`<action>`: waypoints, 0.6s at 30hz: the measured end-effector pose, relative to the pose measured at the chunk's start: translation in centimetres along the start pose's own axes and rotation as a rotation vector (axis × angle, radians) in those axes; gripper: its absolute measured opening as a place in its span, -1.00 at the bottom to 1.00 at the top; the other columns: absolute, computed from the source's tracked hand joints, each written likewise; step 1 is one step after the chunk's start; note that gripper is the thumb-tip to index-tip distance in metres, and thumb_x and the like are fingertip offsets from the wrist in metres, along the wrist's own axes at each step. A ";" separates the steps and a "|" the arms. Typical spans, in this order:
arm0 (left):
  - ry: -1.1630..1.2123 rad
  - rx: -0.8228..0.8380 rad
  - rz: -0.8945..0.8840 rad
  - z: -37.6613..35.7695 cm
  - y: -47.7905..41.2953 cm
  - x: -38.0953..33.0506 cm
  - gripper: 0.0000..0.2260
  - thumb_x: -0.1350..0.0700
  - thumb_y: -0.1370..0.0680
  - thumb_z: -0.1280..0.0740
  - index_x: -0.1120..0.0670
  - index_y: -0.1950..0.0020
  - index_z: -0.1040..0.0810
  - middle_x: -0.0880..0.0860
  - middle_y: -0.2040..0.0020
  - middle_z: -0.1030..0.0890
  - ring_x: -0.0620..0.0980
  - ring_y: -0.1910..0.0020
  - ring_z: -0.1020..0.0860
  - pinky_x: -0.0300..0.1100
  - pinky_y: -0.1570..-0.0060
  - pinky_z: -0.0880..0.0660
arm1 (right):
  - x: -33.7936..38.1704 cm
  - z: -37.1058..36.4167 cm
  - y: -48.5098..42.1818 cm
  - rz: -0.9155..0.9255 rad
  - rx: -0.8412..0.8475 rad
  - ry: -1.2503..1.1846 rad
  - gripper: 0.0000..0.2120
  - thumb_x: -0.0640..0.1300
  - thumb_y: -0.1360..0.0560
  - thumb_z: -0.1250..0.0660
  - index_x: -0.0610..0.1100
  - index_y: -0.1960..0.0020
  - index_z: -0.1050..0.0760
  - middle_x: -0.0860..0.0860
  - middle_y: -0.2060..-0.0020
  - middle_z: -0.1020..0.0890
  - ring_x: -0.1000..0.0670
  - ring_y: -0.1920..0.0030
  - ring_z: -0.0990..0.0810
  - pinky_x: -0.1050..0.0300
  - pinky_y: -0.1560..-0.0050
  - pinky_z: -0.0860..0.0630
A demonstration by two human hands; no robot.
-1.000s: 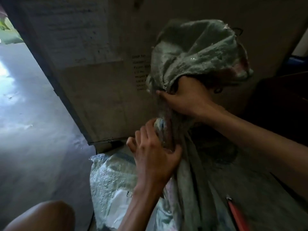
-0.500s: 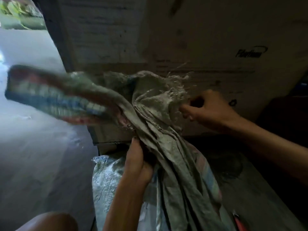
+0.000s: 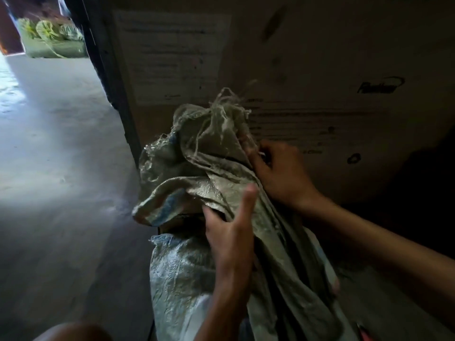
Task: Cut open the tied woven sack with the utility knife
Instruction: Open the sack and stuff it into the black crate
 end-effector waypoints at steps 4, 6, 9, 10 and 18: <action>0.057 0.162 -0.011 1.8 -1.0 -0.9 -0.61 -0.02 -0.53 -0.43 0.05 -0.33 -0.58 0.11 -0.15 -0.73 0.11 -0.14 -0.71 0.06 -0.12 -0.65 | -1.6 3.3 -2.8 -0.144 -0.037 -0.032 -0.60 0.01 -0.62 -0.30 -0.08 0.36 -0.55 0.11 0.47 -0.58 0.16 0.38 -0.50 0.16 0.37 -0.39; 0.078 0.203 -0.014 2.8 -1.5 -1.4 -0.74 0.10 -0.60 -0.34 0.08 -0.28 -0.61 0.13 -0.09 -0.75 0.09 -0.07 -0.73 -0.08 0.05 -0.68 | -3.4 5.5 -4.3 -0.271 -0.086 -0.183 -0.66 -0.05 -0.65 -0.27 -0.21 0.17 -0.66 -0.04 0.32 -0.67 0.08 0.27 -0.57 0.13 0.28 -0.44; 0.007 0.217 -0.041 3.2 -1.2 -1.8 -0.79 0.15 -0.65 -0.29 0.11 -0.24 -0.62 0.13 -0.05 -0.76 0.03 0.00 -0.74 -0.23 0.15 -0.65 | -5.5 7.5 -4.3 -0.409 -0.068 -0.295 -0.68 -0.04 -0.64 -0.29 -0.25 0.09 -0.67 -0.01 0.32 -0.65 0.09 0.29 -0.56 0.20 0.28 -0.43; -0.010 0.213 -0.038 3.2 -0.9 -1.7 -0.80 0.16 -0.65 -0.28 0.10 -0.23 -0.63 0.12 -0.04 -0.76 0.01 0.02 -0.75 -0.25 0.17 -0.65 | -5.9 7.5 -4.0 -0.434 -0.043 -0.297 -0.67 -0.01 -0.64 -0.30 -0.27 0.02 -0.68 -0.06 0.27 -0.65 0.04 0.26 -0.57 0.16 0.26 -0.43; 0.210 0.115 0.182 4.5 -1.3 -2.5 -0.58 0.31 -0.49 -0.41 0.23 -0.36 -0.53 0.29 -0.17 -0.69 0.19 -0.06 -0.71 0.03 0.06 -0.70 | -5.4 5.6 0.5 -0.658 0.695 -0.587 -0.19 0.57 -0.31 -0.24 0.23 -0.47 -0.39 -0.03 -0.35 -0.56 -0.13 -0.32 -0.56 -0.17 -0.23 -0.53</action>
Point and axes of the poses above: each hand's wrist, its own y-axis away from the middle knuckle, its own z-axis out of the back of the hand, x = y × z, the point moved 1 cm from there along -y, towards the middle knuckle
